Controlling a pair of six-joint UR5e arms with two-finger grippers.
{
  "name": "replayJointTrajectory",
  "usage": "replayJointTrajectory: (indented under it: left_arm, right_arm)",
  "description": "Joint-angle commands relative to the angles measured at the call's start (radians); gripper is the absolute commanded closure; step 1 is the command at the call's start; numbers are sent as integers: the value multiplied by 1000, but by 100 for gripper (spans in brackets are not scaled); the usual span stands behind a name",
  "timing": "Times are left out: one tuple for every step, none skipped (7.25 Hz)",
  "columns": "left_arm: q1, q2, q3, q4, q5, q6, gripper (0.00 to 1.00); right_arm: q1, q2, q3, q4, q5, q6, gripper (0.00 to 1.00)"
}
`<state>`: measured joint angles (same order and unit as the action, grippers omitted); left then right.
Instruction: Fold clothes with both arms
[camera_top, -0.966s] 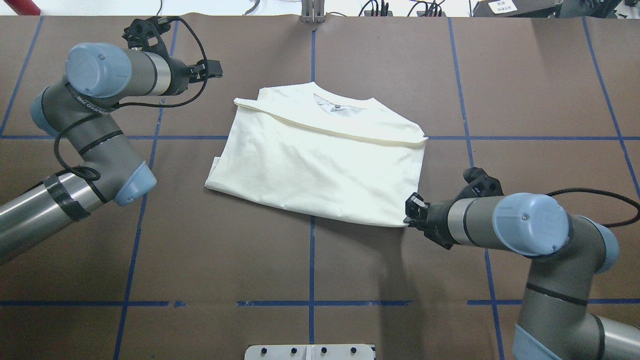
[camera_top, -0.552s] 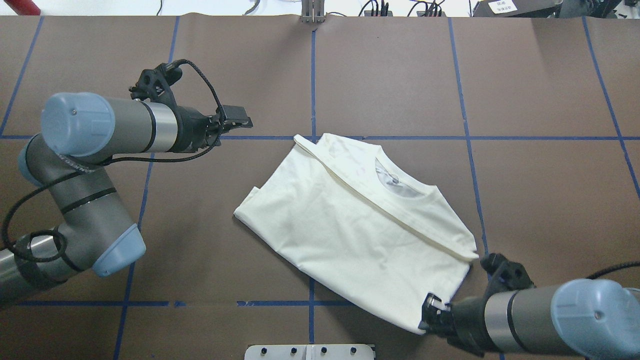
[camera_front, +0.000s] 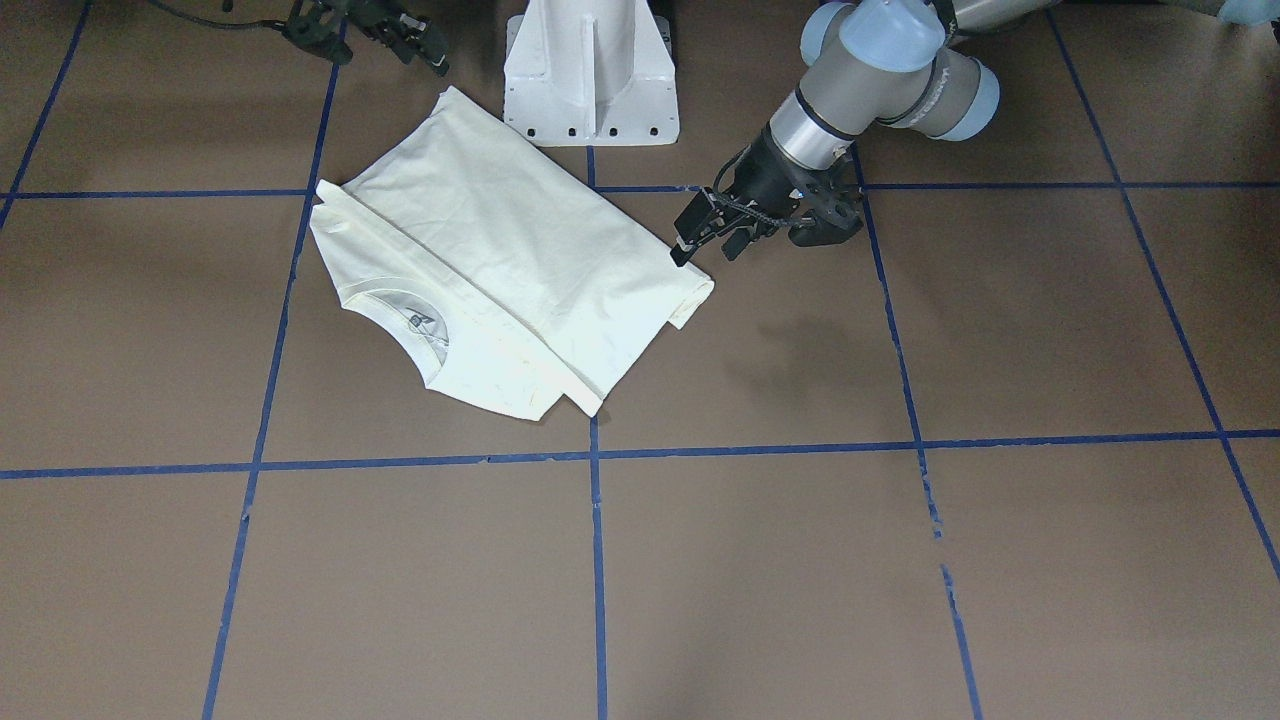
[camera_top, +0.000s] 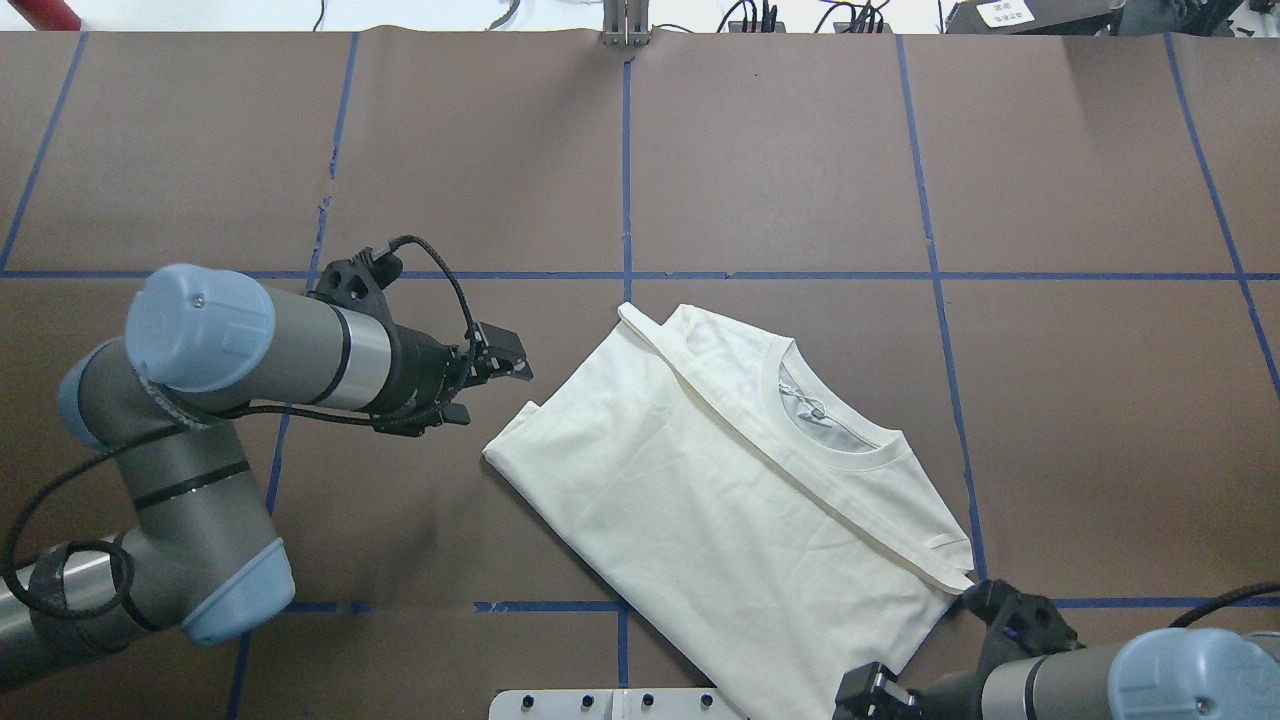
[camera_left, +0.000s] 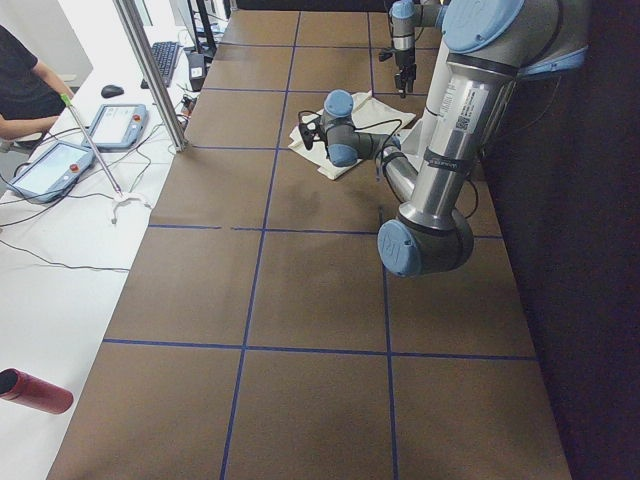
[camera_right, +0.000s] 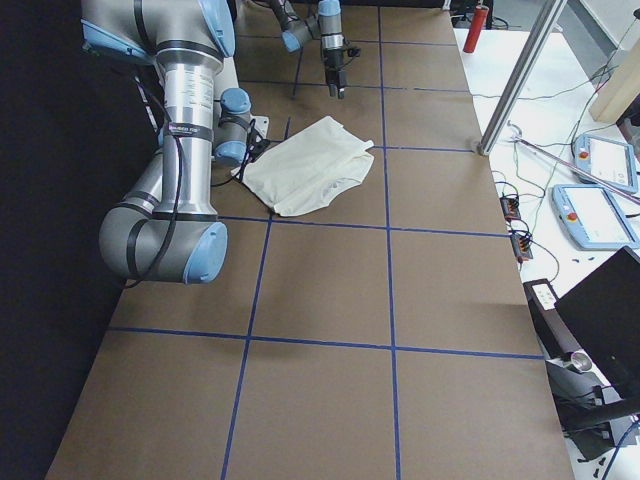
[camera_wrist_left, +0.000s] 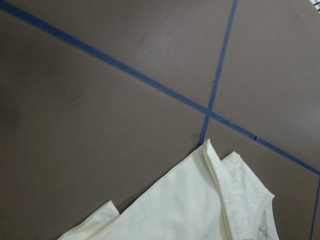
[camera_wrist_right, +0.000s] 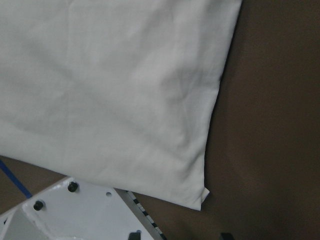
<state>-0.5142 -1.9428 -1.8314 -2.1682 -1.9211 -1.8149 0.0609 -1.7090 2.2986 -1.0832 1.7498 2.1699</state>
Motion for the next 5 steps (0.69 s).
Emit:
replayJointTrajectory:
  left_arm:
    - [69, -2, 35, 21, 10, -20, 10]
    - [91, -10, 62, 21, 60, -20, 15]
    - [97, -16, 67, 21, 79, -20, 23]
    - [97, -18, 78, 21, 80, -20, 28]
    - [99, -19, 89, 21, 82, -20, 33]
  right_arm:
    - [175, 44, -19, -3, 0, -18, 0]
    - [213, 78, -36, -3, -1, -54, 0]
    - [227, 80, -48, -3, -1, -64, 0]
    - [231, 78, -54, -3, -3, -64, 0]
    - [231, 80, -68, -3, -3, -64, 0]
